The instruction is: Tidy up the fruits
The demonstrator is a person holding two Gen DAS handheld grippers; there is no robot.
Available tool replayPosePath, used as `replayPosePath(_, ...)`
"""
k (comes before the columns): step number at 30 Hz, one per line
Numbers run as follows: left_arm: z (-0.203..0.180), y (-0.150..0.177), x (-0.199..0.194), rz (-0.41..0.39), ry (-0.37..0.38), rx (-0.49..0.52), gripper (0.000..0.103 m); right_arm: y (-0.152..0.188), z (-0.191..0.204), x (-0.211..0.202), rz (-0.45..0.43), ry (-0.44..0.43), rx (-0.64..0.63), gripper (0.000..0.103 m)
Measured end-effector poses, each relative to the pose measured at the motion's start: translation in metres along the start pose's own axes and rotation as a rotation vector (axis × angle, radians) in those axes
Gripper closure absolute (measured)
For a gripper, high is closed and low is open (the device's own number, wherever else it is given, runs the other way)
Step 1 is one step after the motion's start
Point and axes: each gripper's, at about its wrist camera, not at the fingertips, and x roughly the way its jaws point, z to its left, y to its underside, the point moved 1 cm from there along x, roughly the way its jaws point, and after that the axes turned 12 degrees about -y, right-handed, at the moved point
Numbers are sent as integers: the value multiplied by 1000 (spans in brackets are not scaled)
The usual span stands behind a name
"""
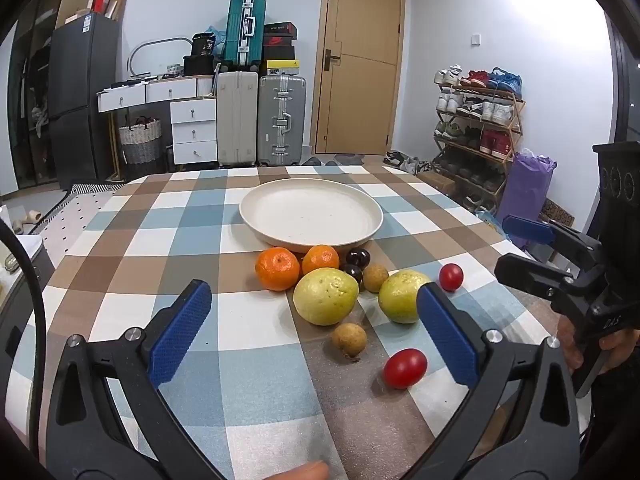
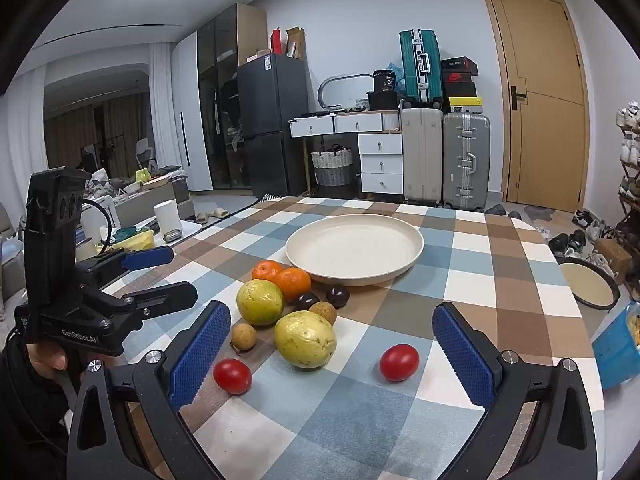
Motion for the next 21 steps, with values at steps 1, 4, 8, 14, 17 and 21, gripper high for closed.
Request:
replayPosePath(1,1,0,-1,-14,8,-9,0,0,0,0,-5,1,-1,0)
replayPosePath(4,1,0,-1,-17,7,-2,0,0,0,0,-5,0,-1,0)
replayPosePath(8,3,0,-1,-15,4,5,0,0,0,0,-6,1,-2,0)
replayPosePath(14,0,0,-1,-12,2,1,0,0,0,0,-5,2,-3,0)
replayPosePath(17,0,0,-1,-13,1,1,0,0,0,0,-5,2,-4,0)
replayPosePath(21,0,0,-1,-13,0,2,0,0,0,0,-5,2,-4,0)
